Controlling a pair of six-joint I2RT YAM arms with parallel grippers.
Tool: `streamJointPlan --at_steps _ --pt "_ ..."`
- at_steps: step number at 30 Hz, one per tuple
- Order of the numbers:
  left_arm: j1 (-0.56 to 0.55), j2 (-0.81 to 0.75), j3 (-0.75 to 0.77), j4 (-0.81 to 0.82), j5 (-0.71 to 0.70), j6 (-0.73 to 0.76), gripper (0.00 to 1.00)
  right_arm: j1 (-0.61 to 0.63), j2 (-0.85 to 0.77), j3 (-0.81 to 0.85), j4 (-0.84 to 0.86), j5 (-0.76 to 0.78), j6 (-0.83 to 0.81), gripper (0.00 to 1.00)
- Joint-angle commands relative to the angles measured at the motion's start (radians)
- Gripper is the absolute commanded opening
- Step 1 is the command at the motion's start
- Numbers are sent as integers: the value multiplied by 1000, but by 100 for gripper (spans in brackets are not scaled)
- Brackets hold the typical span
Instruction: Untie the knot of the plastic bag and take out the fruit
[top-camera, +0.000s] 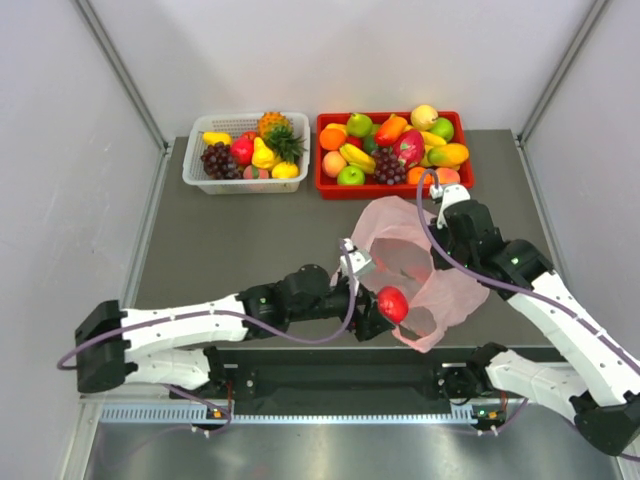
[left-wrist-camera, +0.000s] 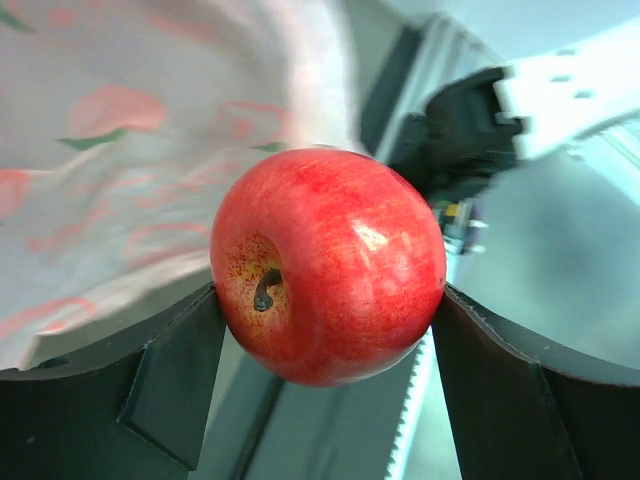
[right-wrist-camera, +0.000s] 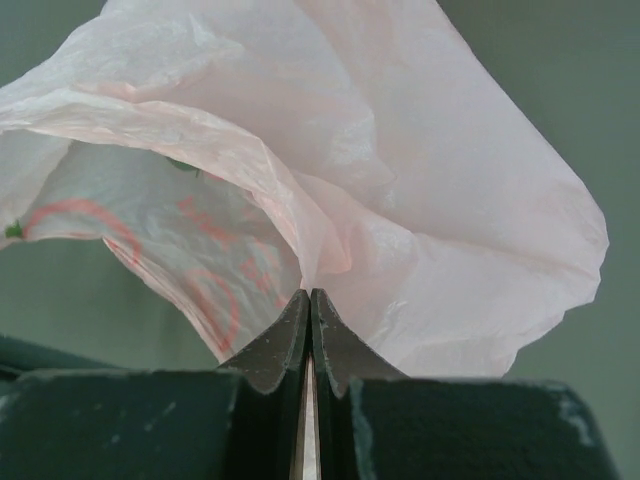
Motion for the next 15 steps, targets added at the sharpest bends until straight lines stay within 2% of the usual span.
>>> streamJointPlan --at_steps 1,4,7,10,11,14,15 --pt "-4 -125 -6 -23 102 -24 0 -44 33 24 130 31 14 0" --pt "-2 -211 9 -29 70 -13 0 -92 64 10 176 -9 19 0" --pt "24 -277 41 -73 -34 31 0 -117 73 -2 201 -22 25 0" --pt "114 -306 75 -109 -82 84 0 -123 61 -11 213 -34 22 0" --pt "202 -303 81 -109 -84 88 0 -124 54 -13 213 -38 21 0" --pt "362 -260 100 -66 -6 84 0 -124 40 -19 210 -63 18 0" --pt "454 -239 107 -54 2 93 0 -124 29 -25 208 -72 16 0"
